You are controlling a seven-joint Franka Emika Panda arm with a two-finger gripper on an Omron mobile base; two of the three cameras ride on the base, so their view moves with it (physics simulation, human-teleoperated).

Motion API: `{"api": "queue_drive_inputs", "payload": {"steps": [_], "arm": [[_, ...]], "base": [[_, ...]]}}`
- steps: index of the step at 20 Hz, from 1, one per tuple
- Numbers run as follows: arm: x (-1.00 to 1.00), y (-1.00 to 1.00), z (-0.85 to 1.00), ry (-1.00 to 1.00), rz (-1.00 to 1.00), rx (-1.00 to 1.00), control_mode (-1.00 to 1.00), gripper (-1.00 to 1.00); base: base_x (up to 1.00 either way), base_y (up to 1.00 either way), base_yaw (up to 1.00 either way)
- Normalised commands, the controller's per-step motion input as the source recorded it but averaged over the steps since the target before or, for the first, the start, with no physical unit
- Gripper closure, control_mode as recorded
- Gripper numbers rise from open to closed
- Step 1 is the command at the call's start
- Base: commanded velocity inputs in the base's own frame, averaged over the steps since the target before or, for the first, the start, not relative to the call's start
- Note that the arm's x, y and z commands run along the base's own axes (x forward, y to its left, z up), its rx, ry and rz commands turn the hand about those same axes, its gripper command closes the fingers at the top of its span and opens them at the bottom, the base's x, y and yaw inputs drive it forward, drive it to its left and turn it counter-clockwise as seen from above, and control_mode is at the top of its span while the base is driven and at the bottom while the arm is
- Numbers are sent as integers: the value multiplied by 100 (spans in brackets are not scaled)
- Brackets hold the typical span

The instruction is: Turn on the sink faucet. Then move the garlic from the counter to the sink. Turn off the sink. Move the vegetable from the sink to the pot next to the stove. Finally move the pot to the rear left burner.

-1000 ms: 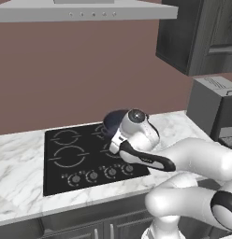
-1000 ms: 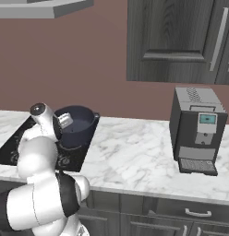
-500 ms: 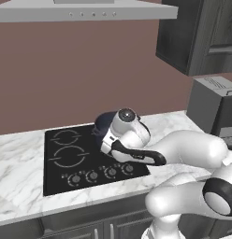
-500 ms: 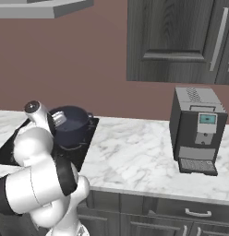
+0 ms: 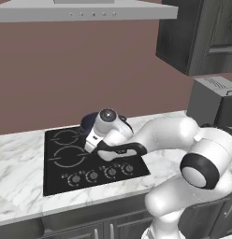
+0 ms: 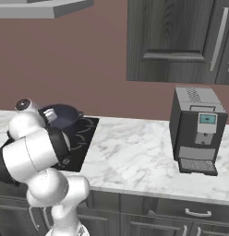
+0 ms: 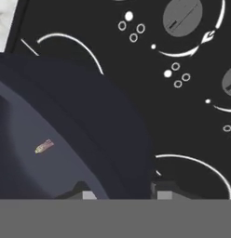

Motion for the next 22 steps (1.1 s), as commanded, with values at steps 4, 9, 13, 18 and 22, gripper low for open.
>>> {"api": "queue_drive_inputs", "payload": {"steps": [4, 9, 13, 18, 22], "arm": [[32, 73, 0, 0, 6, 0, -100, 100], [32, 68, 0, 0, 8, 0, -100, 100], [31, 64, 0, 0, 7, 0, -100, 100], [31, 53, 0, 0, 5, 0, -100, 100], [34, 53, -3, 0, 3, 0, -100, 100]], "base": [[0, 0, 0], [0, 0, 0], [0, 0, 0], [0, 0, 0], [0, 0, 0]]}}
